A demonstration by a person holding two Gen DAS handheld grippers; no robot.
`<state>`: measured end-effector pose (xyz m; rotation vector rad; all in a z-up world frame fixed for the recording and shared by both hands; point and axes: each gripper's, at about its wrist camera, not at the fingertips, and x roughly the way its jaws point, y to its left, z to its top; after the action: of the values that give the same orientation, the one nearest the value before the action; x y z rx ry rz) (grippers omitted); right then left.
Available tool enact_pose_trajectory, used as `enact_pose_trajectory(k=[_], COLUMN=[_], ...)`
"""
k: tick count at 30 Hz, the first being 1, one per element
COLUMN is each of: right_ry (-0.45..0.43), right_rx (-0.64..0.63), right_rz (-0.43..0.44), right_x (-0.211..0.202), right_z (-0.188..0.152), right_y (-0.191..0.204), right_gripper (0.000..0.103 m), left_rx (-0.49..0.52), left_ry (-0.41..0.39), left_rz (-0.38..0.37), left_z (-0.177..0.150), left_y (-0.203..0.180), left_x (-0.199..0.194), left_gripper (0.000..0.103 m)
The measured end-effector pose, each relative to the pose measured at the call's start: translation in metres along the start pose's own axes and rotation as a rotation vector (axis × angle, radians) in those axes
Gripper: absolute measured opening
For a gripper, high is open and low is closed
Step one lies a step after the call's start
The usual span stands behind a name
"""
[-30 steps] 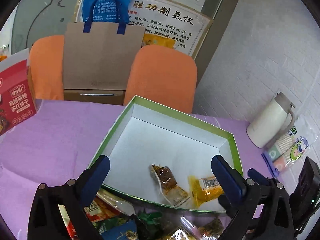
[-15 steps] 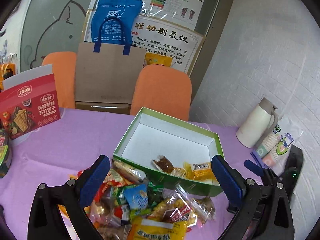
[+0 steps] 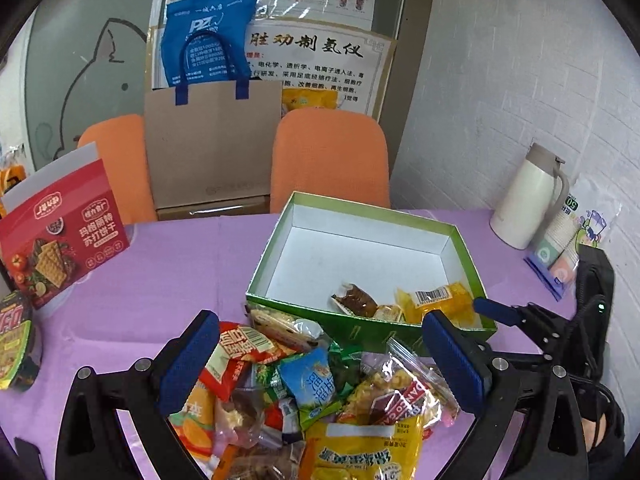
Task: Organize snacks
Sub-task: 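Withdraw both tools from the box back toward the snack pile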
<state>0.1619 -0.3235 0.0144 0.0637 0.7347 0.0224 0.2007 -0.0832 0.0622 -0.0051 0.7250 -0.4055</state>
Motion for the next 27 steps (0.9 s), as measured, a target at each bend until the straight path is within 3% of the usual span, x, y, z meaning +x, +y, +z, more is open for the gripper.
enact_pose_trajectory(k=[4, 8, 10, 12, 13, 17, 27], right_ry=[0.01, 0.057, 0.083, 0.086, 0.095, 0.104, 0.11], right_rx=[0.088, 0.159, 0.177, 0.221, 0.236, 0.179, 0.183], right_rz=[-0.066, -0.046, -0.04, 0.016, 0.047, -0.008, 0.009], right_x=[0.006, 0.022, 0.03, 0.031, 0.032, 0.026, -0.012], right_z=[-0.002, -0.007, -0.009, -0.011, -0.011, -0.012, -0.047], right_y=[-0.032, -0.051, -0.054, -0.057, -0.057, -0.043, -0.034], right_gripper=[0.07, 0.066, 0.051, 0.042, 0.032, 0.032, 0.033], left_rx=[-0.068, -0.127, -0.114, -0.11, -0.11, -0.137, -0.135], left_ry=[0.045, 0.133, 0.168, 0.22, 0.247, 0.239, 0.228], left_rz=[0.016, -0.008, 0.021, 0.019, 0.019, 0.006, -0.009], left_z=[0.011, 0.017, 0.019, 0.017, 0.015, 0.008, -0.028], left_y=[0.025, 0.047, 0.051, 0.055, 0.056, 0.058, 0.057], left_x=[0.043, 0.089, 0.108, 0.127, 0.135, 0.135, 0.094], left_gripper=[0.097, 0.078, 0.068, 0.045, 0.042, 0.041, 0.041])
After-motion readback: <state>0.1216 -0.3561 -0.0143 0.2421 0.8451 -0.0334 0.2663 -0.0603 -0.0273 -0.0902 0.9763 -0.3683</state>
